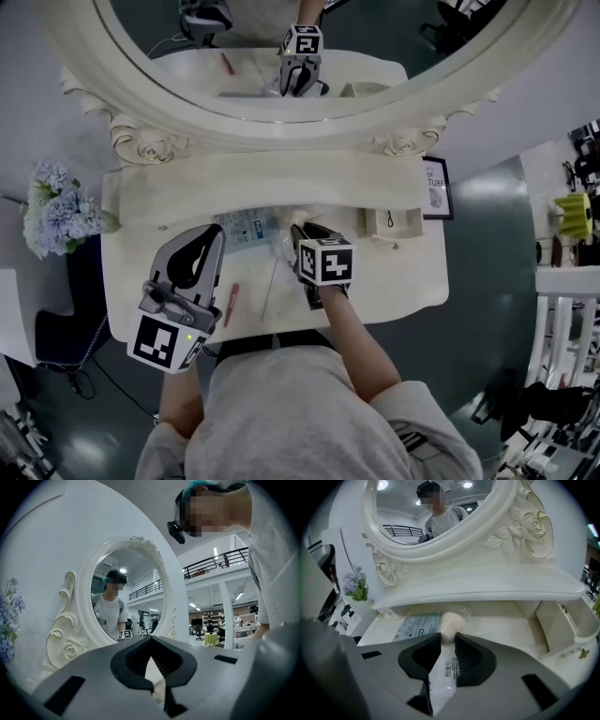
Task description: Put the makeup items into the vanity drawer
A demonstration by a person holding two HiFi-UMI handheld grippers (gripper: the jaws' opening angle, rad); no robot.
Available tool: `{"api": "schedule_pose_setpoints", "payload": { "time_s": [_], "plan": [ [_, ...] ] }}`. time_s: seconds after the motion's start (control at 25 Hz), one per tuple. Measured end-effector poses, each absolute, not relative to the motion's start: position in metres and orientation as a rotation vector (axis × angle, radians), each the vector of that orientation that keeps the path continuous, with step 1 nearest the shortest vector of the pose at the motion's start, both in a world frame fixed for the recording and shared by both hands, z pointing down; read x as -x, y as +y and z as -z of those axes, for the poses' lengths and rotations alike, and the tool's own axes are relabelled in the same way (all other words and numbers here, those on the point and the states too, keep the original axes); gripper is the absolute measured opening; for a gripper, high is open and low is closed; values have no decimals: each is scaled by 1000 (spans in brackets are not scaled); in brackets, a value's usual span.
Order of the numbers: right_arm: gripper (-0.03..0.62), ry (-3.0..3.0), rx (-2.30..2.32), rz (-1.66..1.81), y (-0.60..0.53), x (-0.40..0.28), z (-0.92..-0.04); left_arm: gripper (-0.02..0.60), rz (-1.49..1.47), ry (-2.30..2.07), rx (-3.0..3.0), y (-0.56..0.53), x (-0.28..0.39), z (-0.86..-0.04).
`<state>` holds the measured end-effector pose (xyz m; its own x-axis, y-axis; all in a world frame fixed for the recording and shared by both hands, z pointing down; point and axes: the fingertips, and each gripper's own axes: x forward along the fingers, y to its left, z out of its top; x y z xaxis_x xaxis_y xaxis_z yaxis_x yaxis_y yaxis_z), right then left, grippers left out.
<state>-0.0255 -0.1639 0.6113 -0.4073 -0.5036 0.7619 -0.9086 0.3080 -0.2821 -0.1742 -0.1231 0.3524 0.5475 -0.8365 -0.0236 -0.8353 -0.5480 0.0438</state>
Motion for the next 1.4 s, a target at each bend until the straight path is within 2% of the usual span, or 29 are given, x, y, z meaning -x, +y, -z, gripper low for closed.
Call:
{"api": "schedule_pose_setpoints", "payload": {
  "time_s": [0.68, 1.4],
  "plan": [
    [95, -2280, -1284, -814, -131, 8, -553, 12, 94, -1388, -2800, -121, 138, -345],
    [95, -2405, -1522, -700, -131, -63, -502, 12, 127, -1240, -2888, -124, 82, -333]
  ]
}}
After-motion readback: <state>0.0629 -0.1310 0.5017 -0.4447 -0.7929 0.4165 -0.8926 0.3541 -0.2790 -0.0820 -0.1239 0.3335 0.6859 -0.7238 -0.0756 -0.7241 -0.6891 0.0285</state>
